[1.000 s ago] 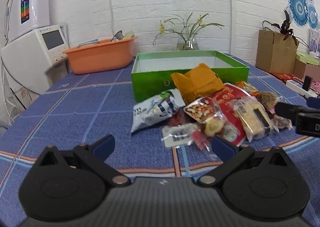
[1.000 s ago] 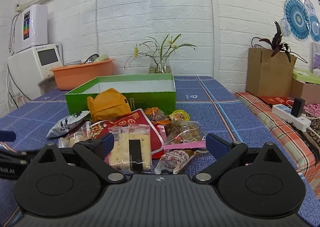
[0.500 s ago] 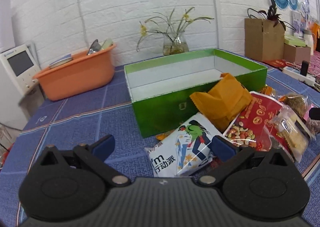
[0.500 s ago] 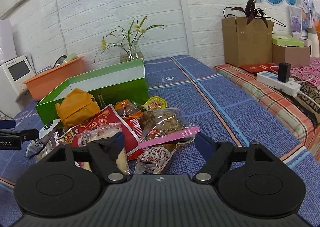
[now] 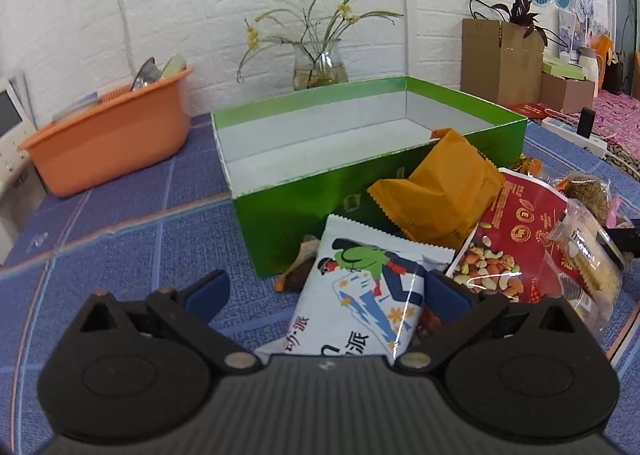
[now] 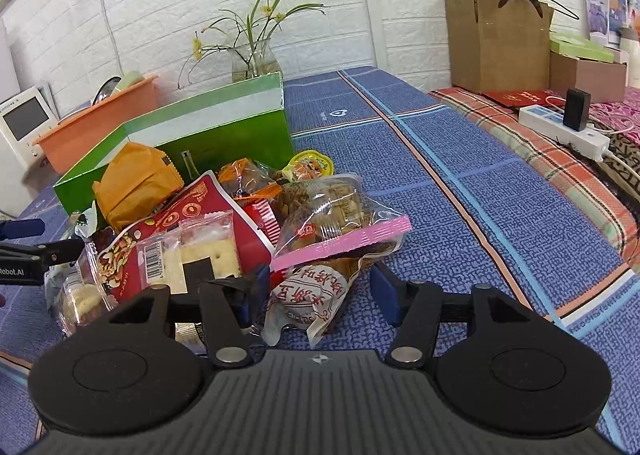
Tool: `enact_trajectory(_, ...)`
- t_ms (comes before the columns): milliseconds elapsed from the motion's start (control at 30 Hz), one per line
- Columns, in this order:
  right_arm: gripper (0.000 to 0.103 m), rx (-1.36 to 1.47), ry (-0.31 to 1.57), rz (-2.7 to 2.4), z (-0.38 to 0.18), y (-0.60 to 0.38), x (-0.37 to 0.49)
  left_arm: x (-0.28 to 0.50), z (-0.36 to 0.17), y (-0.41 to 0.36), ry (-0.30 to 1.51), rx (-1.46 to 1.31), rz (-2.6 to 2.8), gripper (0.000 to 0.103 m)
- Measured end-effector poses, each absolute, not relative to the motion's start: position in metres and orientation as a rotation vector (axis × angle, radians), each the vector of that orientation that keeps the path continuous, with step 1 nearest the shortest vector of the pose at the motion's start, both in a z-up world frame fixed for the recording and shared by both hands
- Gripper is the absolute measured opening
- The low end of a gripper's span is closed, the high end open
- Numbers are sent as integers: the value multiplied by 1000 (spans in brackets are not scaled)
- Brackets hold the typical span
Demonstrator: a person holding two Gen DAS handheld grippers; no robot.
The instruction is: Organize snacks
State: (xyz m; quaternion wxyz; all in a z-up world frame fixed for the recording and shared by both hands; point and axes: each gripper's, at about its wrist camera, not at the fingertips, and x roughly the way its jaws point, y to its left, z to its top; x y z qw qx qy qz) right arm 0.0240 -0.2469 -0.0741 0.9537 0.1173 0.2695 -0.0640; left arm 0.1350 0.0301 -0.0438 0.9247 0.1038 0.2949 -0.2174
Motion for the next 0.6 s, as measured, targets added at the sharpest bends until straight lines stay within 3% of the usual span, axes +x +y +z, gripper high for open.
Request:
enact_trajectory(67, 74, 232, 552, -119, -74, -248, 23, 138, -45, 35, 704, 140, -465, 103)
enact_trajectory(467, 75, 238, 535, -94, -75, -251, 20, 137, -50, 30, 731, 90, -502, 102)
enact_trajectory(600, 74, 227, 538, -81, -75, -252, 21, 133, -50, 26, 729, 92, -497, 96)
